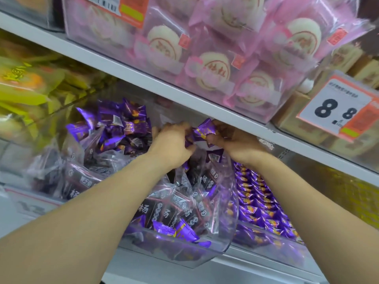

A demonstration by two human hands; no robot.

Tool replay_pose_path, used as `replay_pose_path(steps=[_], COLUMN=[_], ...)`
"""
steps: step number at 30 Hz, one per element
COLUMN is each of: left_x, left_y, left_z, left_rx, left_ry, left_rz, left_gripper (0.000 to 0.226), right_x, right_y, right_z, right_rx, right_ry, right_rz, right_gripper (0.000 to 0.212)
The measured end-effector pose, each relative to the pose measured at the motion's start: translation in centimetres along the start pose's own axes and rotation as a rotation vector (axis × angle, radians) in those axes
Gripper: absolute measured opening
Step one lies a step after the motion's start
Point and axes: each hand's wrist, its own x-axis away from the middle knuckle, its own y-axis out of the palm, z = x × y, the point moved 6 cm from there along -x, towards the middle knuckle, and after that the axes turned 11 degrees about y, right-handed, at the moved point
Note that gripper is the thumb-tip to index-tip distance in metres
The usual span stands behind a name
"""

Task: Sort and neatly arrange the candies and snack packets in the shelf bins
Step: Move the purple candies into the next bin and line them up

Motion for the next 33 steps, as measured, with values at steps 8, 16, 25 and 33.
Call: replay_pose_path(steps=[8, 16, 25, 33], left_x=[3.4, 7.7, 7.7, 7.9], left_y=[-3.4, -4.7, -5.1, -4.5], left_z=[1.5, 4.9, 7.9, 12.0], left_rx=[0.563, 1.010, 0.922, 0.865], left_ry=[-0.048, -0.195, -0.114, 0.011], left_rz=[0.019, -0.232, -0.086, -0.051], left_gripper=[0.056, 0.025, 0.040, 0.041], right_x=[7.3, 15.3, 18.2, 19.3], right_y=[0.7, -0.1, -1.4, -2.4], right_z=[-2.2, -0.5, 2.8, 4.2], right_rx=[-0.601, -0.905, -1.184, -1.240], right_ry=[-0.069, 0.100, 0.206, 0.211], right_rz=[-0.174, -0.258, -0.204, -0.229], right_gripper=[0.029, 0.039, 0.034, 0.046])
